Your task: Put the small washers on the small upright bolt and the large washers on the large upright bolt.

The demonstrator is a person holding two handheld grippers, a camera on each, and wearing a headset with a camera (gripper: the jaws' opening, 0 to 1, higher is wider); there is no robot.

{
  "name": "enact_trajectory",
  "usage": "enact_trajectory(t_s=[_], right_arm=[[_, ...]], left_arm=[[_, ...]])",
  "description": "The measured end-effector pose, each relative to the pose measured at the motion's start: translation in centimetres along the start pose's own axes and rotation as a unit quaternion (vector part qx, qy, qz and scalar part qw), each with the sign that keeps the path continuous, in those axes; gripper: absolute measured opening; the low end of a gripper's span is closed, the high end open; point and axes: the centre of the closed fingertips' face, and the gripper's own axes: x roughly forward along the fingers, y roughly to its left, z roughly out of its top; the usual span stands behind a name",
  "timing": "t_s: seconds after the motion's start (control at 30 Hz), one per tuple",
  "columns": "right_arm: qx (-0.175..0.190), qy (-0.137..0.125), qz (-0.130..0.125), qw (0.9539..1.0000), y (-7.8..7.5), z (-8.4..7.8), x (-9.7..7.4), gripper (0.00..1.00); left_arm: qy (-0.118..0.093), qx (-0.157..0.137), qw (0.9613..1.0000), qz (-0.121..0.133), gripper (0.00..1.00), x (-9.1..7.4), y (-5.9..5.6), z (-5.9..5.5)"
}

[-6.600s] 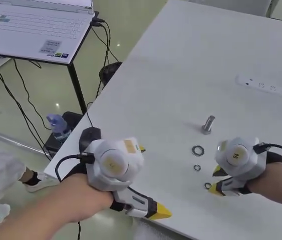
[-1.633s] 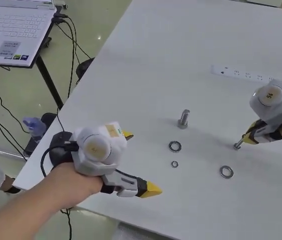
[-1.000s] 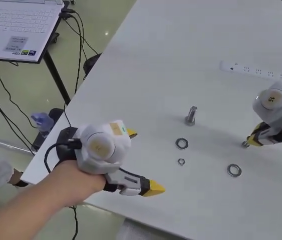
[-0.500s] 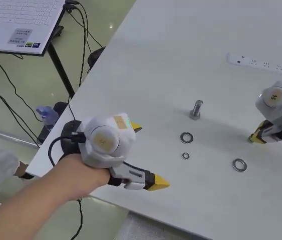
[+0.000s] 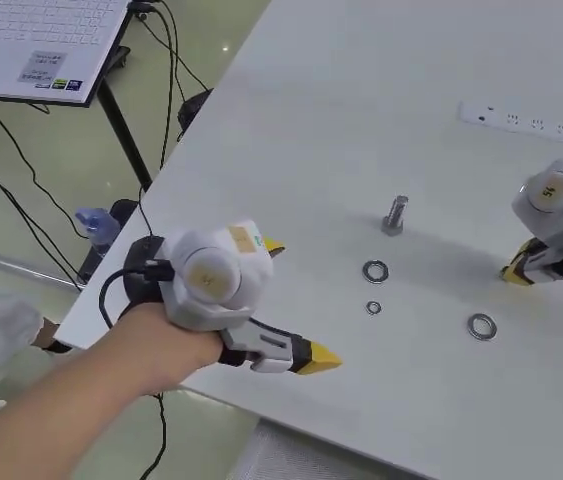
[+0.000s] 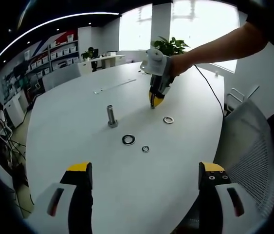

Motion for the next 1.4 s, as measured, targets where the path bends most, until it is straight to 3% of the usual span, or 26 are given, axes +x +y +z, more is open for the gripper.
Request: enact_trajectory(t_s=[0.53, 0.8, 1.1, 1.4], right_arm=[[0.0, -0.008, 0.0, 1.0, -0.1, 0.0, -0.2, 0.19], [0.006, -0.026, -0.009, 0.9996, -0.5, 0.6, -1.8, 0.22], [0.011, -0.052, -0.016, 0.9985, -0.6, 2.0, -4.0, 0.24], [-0.007, -0.06, -0.016, 0.9981, 0.6, 3.3, -5.0, 0.26]], left_arm=[[0.02, 0.025, 0.9995, 0.003, 0.9, -0.2, -0.1, -0.8], [0.035, 0.035, 0.9988, 0.003, 0.91, -0.2, 0.0, -1.0], [0.039, 0.037, 0.9986, -0.003, 0.91, -0.3, 0.0, -1.1], [0.044, 0.038, 0.9983, -0.008, 0.92, -0.5, -0.3, -1.2]])
